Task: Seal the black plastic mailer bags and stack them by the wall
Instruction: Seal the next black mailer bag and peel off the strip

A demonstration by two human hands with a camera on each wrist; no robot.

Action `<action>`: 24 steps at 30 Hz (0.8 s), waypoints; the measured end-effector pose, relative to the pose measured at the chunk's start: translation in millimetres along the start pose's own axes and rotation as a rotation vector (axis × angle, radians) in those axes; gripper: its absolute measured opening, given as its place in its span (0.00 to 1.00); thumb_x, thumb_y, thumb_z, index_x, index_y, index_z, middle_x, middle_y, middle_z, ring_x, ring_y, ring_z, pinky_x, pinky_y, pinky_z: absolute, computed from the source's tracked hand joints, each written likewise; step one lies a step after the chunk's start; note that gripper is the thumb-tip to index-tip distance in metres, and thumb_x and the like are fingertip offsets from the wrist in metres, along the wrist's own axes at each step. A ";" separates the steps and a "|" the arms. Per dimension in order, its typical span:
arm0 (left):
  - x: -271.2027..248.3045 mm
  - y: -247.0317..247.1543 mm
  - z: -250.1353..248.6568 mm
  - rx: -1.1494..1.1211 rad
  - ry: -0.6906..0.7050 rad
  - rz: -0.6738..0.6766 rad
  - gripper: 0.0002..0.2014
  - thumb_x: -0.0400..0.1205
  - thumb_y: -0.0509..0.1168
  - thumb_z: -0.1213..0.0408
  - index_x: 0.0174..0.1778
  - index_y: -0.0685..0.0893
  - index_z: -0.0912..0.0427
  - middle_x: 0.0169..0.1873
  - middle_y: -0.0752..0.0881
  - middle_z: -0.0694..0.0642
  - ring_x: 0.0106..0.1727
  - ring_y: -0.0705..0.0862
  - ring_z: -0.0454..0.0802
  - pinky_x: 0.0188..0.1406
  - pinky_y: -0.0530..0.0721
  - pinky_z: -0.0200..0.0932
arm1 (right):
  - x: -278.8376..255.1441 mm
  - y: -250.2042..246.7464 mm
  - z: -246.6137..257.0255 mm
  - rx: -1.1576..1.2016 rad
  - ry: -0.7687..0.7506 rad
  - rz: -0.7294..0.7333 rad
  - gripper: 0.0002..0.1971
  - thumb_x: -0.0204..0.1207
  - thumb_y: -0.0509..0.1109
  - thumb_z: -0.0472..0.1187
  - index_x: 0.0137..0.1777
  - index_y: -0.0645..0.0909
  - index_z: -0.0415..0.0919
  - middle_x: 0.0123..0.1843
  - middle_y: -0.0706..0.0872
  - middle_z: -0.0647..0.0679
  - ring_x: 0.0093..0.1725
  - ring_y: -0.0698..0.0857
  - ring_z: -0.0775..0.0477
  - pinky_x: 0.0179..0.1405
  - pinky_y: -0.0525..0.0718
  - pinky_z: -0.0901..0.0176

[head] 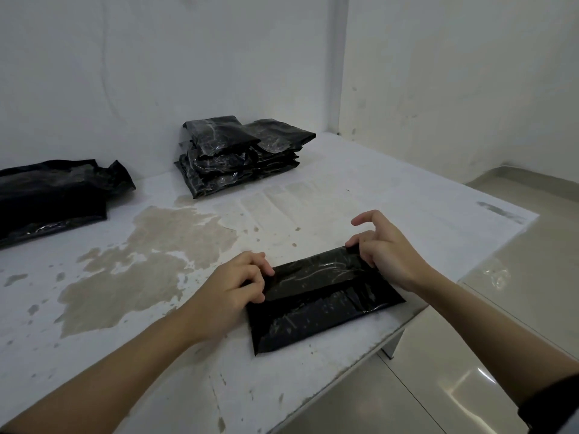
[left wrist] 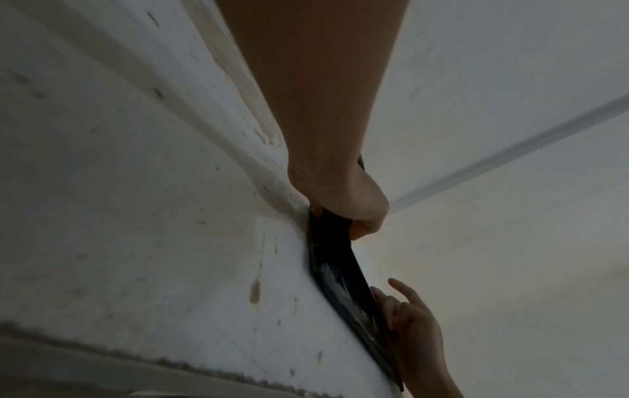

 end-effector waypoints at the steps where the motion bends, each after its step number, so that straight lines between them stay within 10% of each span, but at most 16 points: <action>1: -0.2 0.5 2.3 0.039 0.021 0.026 0.08 0.68 0.62 0.64 0.22 0.75 0.53 0.52 0.83 0.41 0.68 0.71 0.24 0.60 0.66 0.20 | -1.1 -0.1 0.2 -0.048 -0.032 0.008 0.23 0.63 0.57 0.32 0.59 0.71 0.46 0.20 0.78 0.66 0.57 0.82 0.37 0.43 0.76 0.53; 5: -1.6 1.5 8.1 0.211 0.093 0.109 0.08 0.71 0.62 0.62 0.26 0.74 0.49 0.54 0.78 0.32 0.74 0.64 0.24 0.68 0.62 0.28 | -4.4 0.4 2.2 -0.202 -0.120 0.018 0.21 0.70 0.56 0.22 0.59 0.72 0.41 0.21 0.77 0.58 0.57 0.82 0.51 0.53 0.77 0.55; 8: -2.5 1.6 10.5 0.353 0.127 0.161 0.07 0.75 0.64 0.63 0.30 0.76 0.53 0.58 0.75 0.31 0.76 0.59 0.23 0.71 0.61 0.29 | -6.3 1.0 5.8 -0.268 -0.133 0.022 0.20 0.71 0.56 0.20 0.57 0.72 0.41 0.30 0.80 0.40 0.51 0.80 0.65 0.45 0.73 0.74; 15: -6.6 -2.0 4.4 0.426 0.227 0.164 0.06 0.72 0.68 0.59 0.29 0.79 0.49 0.63 0.75 0.36 0.76 0.60 0.25 0.70 0.61 0.22 | -15.9 3.3 11.2 -0.625 -0.353 0.158 0.15 0.74 0.66 0.40 0.60 0.74 0.47 0.24 0.70 0.58 0.53 0.76 0.67 0.52 0.75 0.65; 21: -17.3 -5.2 3.6 0.481 0.076 -0.054 0.26 0.79 0.59 0.40 0.25 0.86 0.55 0.57 0.78 0.25 0.62 0.75 0.26 0.62 0.74 0.32 | -32.5 9.9 23.5 -1.035 -0.205 0.100 0.17 0.84 0.59 0.50 0.69 0.79 0.49 0.58 0.76 0.51 0.60 0.76 0.48 0.46 0.61 0.69; 24: -19.5 13.8 -12.3 0.826 0.026 -0.172 0.22 0.83 0.58 0.45 0.23 0.78 0.48 0.57 0.77 0.30 0.59 0.76 0.31 0.77 0.63 0.45 | -36.7 16.9 26.7 -1.063 -0.088 0.090 0.18 0.86 0.54 0.47 0.72 0.76 0.49 0.75 0.66 0.49 0.66 0.75 0.46 0.56 0.67 0.62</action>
Point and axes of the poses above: each hand's wrist, its own x-axis towards the middle knuckle, its own y-axis out of the palm, z = x × y, the point moved 3 cm from there along x, towards the middle knuckle
